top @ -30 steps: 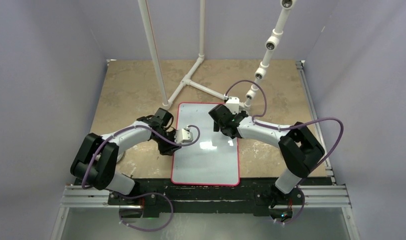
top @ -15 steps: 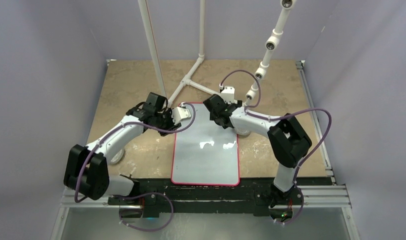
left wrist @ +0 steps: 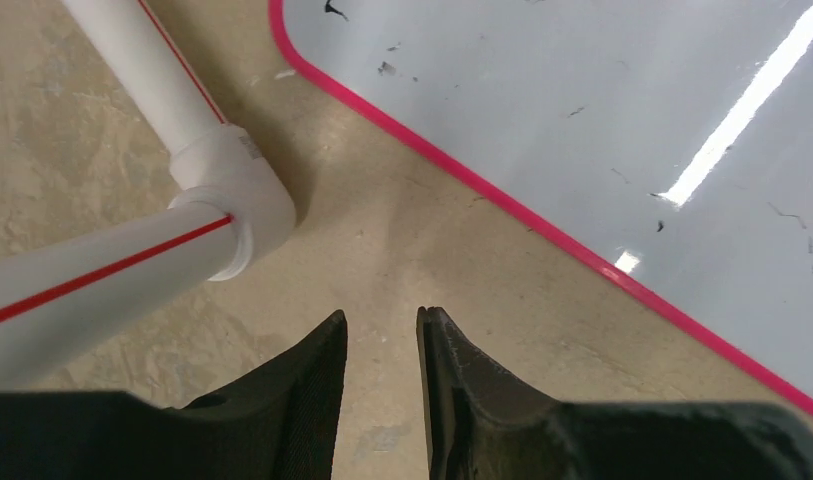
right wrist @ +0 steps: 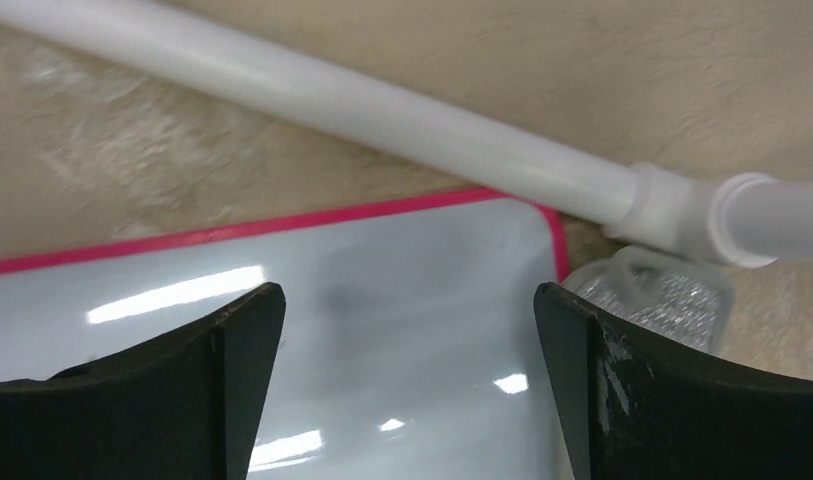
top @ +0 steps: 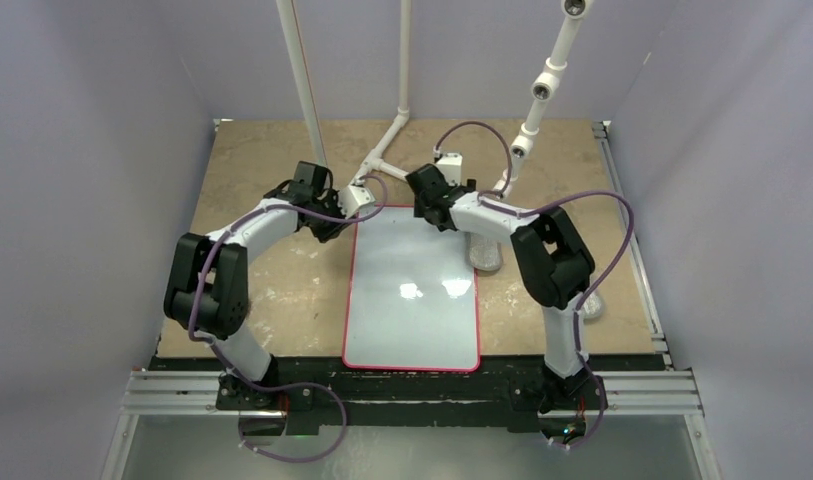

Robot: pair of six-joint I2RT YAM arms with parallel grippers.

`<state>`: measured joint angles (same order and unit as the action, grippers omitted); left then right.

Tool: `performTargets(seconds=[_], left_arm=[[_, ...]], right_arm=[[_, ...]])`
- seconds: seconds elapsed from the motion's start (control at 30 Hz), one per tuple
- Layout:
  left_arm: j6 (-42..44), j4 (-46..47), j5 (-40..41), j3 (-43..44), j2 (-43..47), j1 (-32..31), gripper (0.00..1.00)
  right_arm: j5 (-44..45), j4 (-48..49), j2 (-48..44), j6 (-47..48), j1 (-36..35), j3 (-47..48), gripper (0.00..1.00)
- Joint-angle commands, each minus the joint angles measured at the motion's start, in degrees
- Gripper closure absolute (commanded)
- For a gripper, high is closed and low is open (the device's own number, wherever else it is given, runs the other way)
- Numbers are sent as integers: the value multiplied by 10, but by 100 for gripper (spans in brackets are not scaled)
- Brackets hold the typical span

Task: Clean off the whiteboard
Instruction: Adjust the distractor at the center of the board.

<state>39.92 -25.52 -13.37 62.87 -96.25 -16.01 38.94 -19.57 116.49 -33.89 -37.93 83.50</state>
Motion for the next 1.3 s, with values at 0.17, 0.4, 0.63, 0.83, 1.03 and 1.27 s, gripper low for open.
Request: performTargets(seconds=[0.17, 0.4, 0.63, 0.83, 1.03, 1.27], left_arm=[[31, 40, 16, 78, -61, 11, 67], [22, 38, 23, 161, -133, 16, 67], [10, 22, 11, 203, -162, 16, 68], [25, 31, 5, 121, -130, 19, 71], [19, 15, -38, 55, -42, 22, 68], [9, -33, -92, -3, 96, 22, 59]], right_arm=[[-36, 54, -15, 49, 96, -22, 3], [-55, 66, 3, 57, 129, -3, 4], [-39, 64, 5, 54, 126, 10, 4], [3, 77, 1, 87, 41, 9, 2], [2, 71, -13, 62, 28, -12, 1], [15, 29, -98, 38, 0, -18, 1]])
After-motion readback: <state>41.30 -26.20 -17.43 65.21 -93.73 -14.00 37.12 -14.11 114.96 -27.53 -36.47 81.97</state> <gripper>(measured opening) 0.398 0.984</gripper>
